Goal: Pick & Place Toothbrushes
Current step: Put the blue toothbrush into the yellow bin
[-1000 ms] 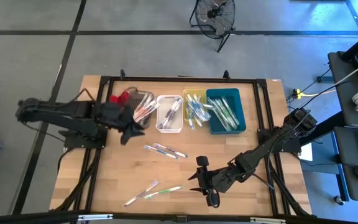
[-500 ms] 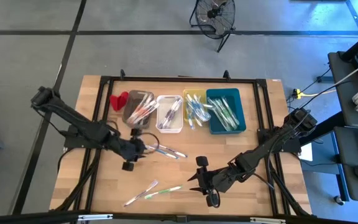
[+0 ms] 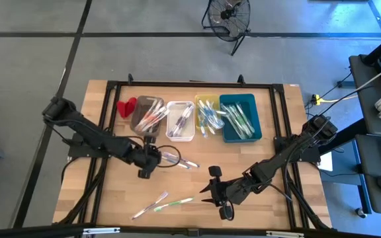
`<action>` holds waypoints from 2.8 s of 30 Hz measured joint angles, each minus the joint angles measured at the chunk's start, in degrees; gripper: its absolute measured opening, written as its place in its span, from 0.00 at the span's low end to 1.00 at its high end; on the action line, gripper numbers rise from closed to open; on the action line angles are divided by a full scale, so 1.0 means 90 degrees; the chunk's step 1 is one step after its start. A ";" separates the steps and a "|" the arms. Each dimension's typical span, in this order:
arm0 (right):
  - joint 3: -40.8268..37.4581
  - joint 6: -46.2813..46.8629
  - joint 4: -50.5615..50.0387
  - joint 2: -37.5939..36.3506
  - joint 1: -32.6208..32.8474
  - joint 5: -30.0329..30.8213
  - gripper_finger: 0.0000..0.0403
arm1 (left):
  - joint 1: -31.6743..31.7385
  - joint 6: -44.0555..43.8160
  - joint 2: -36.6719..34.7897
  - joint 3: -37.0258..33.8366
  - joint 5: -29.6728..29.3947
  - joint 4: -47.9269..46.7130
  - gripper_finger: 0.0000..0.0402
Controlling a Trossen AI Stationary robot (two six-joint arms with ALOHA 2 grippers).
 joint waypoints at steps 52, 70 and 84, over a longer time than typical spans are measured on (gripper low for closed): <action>0.0000 0.0007 -0.0002 -0.0003 0.0000 -0.0002 0.33 | 0.1065 0.0538 0.1457 0.0023 0.1635 0.0503 0.02; 0.0000 0.0129 0.0047 -0.0003 0.0001 -0.0008 0.27 | -0.0666 -0.1253 -0.0619 0.0369 -0.0275 0.0291 0.01; 0.0000 0.0003 0.0696 -0.0003 -0.0061 0.0126 0.38 | -0.2404 0.0117 -0.0313 0.0359 -0.1649 0.3806 0.01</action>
